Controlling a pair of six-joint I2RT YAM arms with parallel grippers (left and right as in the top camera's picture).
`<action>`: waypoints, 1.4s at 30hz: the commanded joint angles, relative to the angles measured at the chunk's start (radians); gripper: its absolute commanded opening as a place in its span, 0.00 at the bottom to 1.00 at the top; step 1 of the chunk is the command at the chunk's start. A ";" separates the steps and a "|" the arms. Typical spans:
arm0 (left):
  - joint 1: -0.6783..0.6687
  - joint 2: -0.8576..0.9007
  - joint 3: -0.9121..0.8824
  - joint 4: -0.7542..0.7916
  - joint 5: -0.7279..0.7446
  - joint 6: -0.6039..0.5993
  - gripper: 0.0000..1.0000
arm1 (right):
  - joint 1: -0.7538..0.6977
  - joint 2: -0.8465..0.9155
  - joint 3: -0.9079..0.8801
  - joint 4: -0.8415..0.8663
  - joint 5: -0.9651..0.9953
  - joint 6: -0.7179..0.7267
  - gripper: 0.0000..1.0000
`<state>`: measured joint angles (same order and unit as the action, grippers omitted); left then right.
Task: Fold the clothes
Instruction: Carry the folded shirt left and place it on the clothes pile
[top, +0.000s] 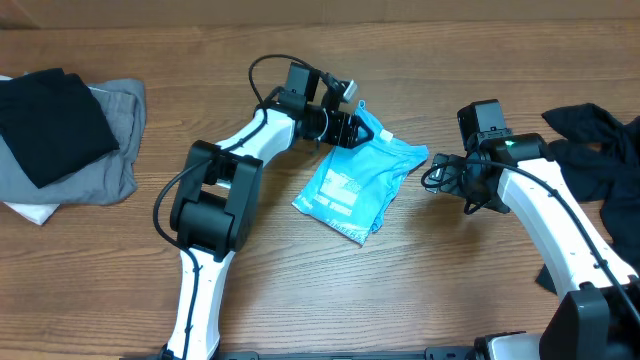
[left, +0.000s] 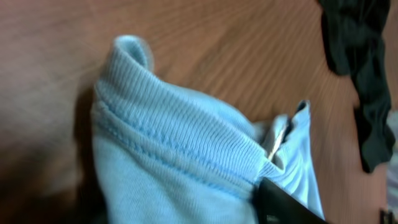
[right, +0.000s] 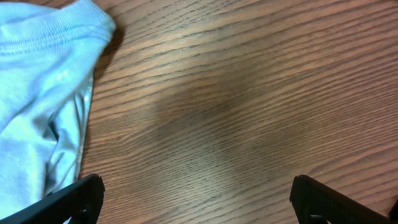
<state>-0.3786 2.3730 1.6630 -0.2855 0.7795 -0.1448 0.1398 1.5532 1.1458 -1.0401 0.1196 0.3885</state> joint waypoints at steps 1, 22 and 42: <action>-0.021 0.062 -0.016 -0.030 0.006 -0.006 0.43 | 0.001 -0.014 0.021 0.005 0.010 0.005 1.00; 0.152 -0.314 0.067 -0.186 -0.232 -0.016 0.05 | 0.001 -0.014 0.021 0.002 0.011 0.005 1.00; 0.616 -0.701 0.067 -0.535 -0.660 0.070 0.04 | 0.001 -0.014 0.021 0.005 0.011 0.005 1.00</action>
<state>0.1726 1.7424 1.7100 -0.8238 0.1905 -0.0971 0.1398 1.5532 1.1458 -1.0397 0.1196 0.3882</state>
